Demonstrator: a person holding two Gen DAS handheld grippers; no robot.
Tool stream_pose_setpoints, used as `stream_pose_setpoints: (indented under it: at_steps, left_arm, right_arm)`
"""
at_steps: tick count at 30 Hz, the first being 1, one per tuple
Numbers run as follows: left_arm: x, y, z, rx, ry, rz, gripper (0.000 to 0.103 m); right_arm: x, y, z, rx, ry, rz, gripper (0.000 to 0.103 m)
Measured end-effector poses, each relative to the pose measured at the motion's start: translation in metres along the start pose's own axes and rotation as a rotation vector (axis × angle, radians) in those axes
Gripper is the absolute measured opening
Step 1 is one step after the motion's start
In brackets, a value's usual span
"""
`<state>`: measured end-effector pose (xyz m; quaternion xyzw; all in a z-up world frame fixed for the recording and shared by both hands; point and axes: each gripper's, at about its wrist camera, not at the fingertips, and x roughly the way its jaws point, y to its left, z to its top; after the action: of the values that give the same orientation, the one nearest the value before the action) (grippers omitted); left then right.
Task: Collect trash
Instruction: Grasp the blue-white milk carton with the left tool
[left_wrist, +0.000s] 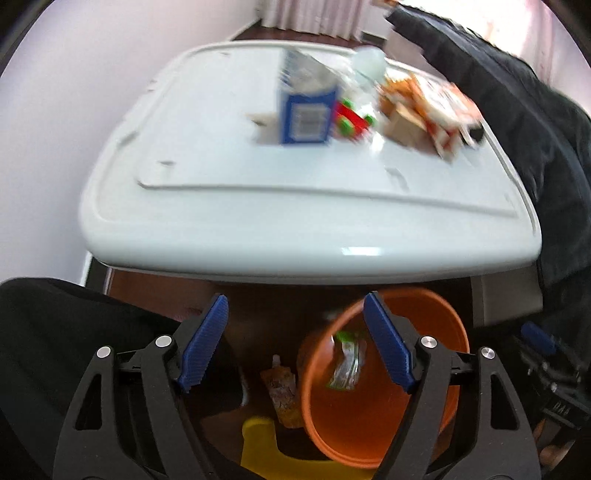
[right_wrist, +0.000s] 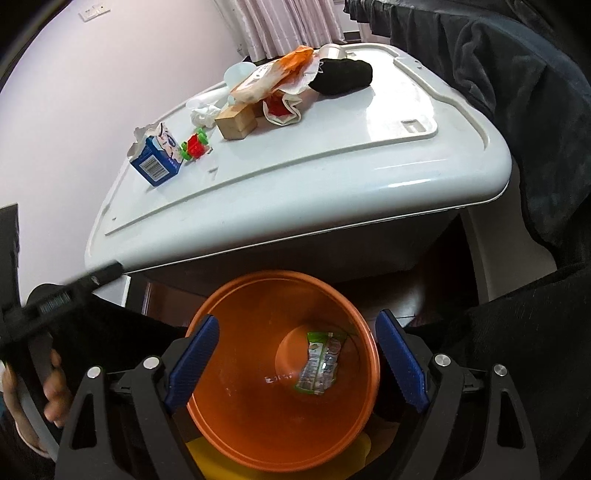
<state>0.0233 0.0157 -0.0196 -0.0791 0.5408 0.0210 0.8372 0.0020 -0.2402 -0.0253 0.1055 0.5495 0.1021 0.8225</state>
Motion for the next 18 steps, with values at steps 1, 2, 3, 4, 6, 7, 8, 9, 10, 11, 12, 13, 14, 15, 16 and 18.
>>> stream_pose_setpoints:
  at_steps: [1,2,3,4,6,7,8,9,10,11,12,13,14,15,16,18]
  left_arm:
    - [-0.001,0.004,0.004,-0.005,-0.009,0.008,0.074]
    - [-0.002,0.007,0.01,-0.007,-0.023,0.026,0.074]
    - [-0.003,0.009,0.015,-0.004,-0.034,0.039,0.074]
    - [-0.003,0.01,0.021,-0.003,-0.043,0.05,0.074]
    - [0.0,0.011,0.035,-0.015,-0.054,0.053,0.074]
    - [0.003,0.01,0.04,-0.016,-0.057,0.05,0.075]
    - [0.006,0.007,0.048,-0.017,-0.061,0.056,0.075]
    - [0.01,0.004,0.053,-0.014,-0.066,0.062,0.075]
    - [0.016,0.0,0.06,-0.01,-0.075,0.067,0.075]
    - [0.023,-0.006,0.069,-0.009,-0.09,0.08,0.075]
    - [0.028,-0.01,0.074,-0.008,-0.106,0.084,0.075]
    - [0.032,-0.013,0.079,-0.006,-0.12,0.085,0.075]
    - [0.038,-0.017,0.085,-0.005,-0.131,0.09,0.075]
    - [0.045,-0.02,0.092,-0.009,-0.136,0.086,0.075]
    - [0.05,-0.023,0.098,-0.015,-0.137,0.07,0.075]
    - [0.058,-0.028,0.109,-0.02,-0.151,0.039,0.075]
  right_arm:
    - [0.002,-0.001,0.0,0.001,0.007,0.001,0.085]
    - [0.005,0.0,0.0,0.002,0.013,0.001,0.085]
    - [0.007,-0.001,0.001,0.006,0.02,0.005,0.085]
    - [0.008,-0.001,0.001,0.009,0.022,0.01,0.085]
    - [0.009,0.0,0.004,0.009,0.016,0.012,0.085]
    - [0.01,0.0,0.006,0.007,0.013,0.013,0.085]
    - [0.01,0.001,0.008,0.005,0.01,0.014,0.085]
    - [0.01,0.002,0.011,0.001,0.005,0.014,0.085]
    - [0.011,0.003,0.014,-0.001,0.001,0.015,0.085]
    - [0.011,0.004,0.016,-0.003,-0.004,0.016,0.085]
    - [0.011,0.005,0.019,-0.006,-0.008,0.016,0.085]
    - [0.01,0.005,0.022,-0.012,-0.015,0.014,0.085]
    - [0.01,0.006,0.024,-0.016,-0.018,0.014,0.085]
    - [0.01,0.006,0.026,-0.02,-0.021,0.014,0.085]
    - [0.011,0.007,0.028,-0.025,-0.025,0.013,0.085]
    - [0.014,0.007,0.031,-0.032,-0.024,0.012,0.085]
